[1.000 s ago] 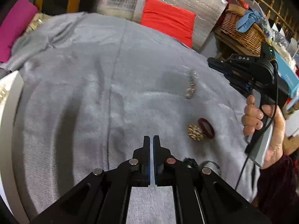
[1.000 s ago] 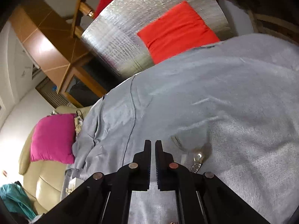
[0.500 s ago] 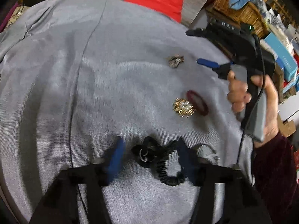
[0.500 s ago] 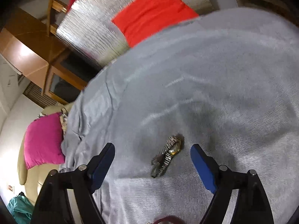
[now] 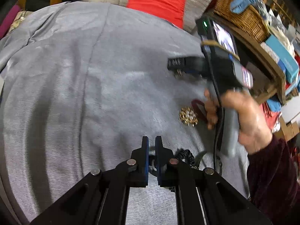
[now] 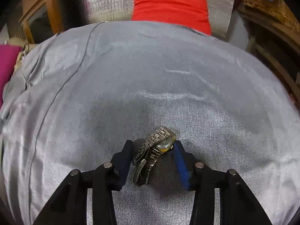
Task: Organize jewelry
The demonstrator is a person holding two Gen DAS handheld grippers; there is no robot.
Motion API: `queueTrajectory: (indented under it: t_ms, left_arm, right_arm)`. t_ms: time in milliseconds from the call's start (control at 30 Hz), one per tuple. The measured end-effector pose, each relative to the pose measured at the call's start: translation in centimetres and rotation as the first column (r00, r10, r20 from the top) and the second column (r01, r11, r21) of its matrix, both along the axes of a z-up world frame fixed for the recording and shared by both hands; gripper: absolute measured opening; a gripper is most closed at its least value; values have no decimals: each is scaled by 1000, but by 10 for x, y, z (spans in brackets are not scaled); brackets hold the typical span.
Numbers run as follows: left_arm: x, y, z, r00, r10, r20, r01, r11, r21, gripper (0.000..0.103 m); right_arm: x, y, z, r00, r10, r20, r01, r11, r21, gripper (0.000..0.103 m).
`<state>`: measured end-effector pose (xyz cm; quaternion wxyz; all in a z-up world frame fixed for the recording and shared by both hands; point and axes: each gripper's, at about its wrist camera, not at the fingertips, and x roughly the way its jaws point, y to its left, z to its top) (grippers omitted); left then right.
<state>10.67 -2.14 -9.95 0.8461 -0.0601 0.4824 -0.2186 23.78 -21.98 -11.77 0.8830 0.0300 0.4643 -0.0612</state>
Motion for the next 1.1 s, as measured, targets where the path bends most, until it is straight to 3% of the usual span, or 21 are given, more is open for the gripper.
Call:
queueTrajectory:
  t_ms: [67, 100, 200, 300, 433, 500, 533, 633, 667, 767, 867, 933, 967, 1067, 1100]
  left_arm:
    - [1, 8, 5, 1000, 25, 13, -25, 1000, -13, 6]
    - [1, 14, 9, 999, 42, 19, -41, 999, -22, 6]
    - [1, 27, 12, 997, 70, 26, -69, 997, -36, 6]
    - [0, 34, 13, 997, 76, 12, -75, 995, -60, 6]
    - [3, 27, 3, 998, 19, -53, -23, 995, -95, 6]
    - [5, 23, -2, 997, -6, -82, -3, 995, -103, 11]
    - [5, 21, -4, 996, -10, -93, 0, 994, -111, 19]
    - [9, 18, -6, 994, -18, -107, 5, 993, -122, 48]
    - [8, 16, -6, 994, -20, -106, 7, 993, -120, 48]
    - [6, 6, -9, 993, -50, -109, 37, 992, -124, 48]
    - [7, -4, -11, 993, -73, -97, 64, 994, -87, 47]
    - [7, -13, -14, 992, -86, -88, 82, 995, -49, 45]
    - [7, -18, -16, 992, -94, -88, 91, 995, -39, 34]
    - [5, -33, -17, 991, -119, -59, 121, 992, 23, 16]
    - [4, -36, -16, 991, -126, -44, 128, 991, 43, 12]
  right_arm:
    - [-3, -5, 3, 1000, -5, 8, 5, 999, 33, 42]
    - [-6, -9, 6, 1000, -8, 19, 7, 999, 47, 31]
    - [-11, -24, 19, 1000, -3, 22, 0, 990, 139, 22]
    - [-13, -41, 16, 1000, -16, -9, 18, 967, 255, 21]
    - [-26, -57, 16, 998, -44, -34, 53, 937, 346, 21]
    - [-33, -63, 18, 998, -53, -45, 65, 928, 366, 20]
    - [-36, -66, 19, 997, -57, -52, 73, 927, 368, 13]
    - [-39, -71, 17, 995, -58, -82, 85, 922, 378, 12]
    - [-40, -73, 16, 994, -58, -92, 89, 918, 387, 12]
    - [-41, -77, 12, 991, -82, -105, 117, 909, 401, 13]
    - [-37, -83, 4, 988, -98, -122, 144, 874, 464, 25]
    - [-34, -82, 3, 989, -101, -108, 139, 879, 456, 27]
    - [-33, -79, 3, 990, -97, -104, 134, 885, 447, 27]
    - [-31, -67, 5, 995, -68, -77, 92, 917, 387, 25]
    - [-31, -64, 6, 996, -64, -67, 84, 928, 363, 14]
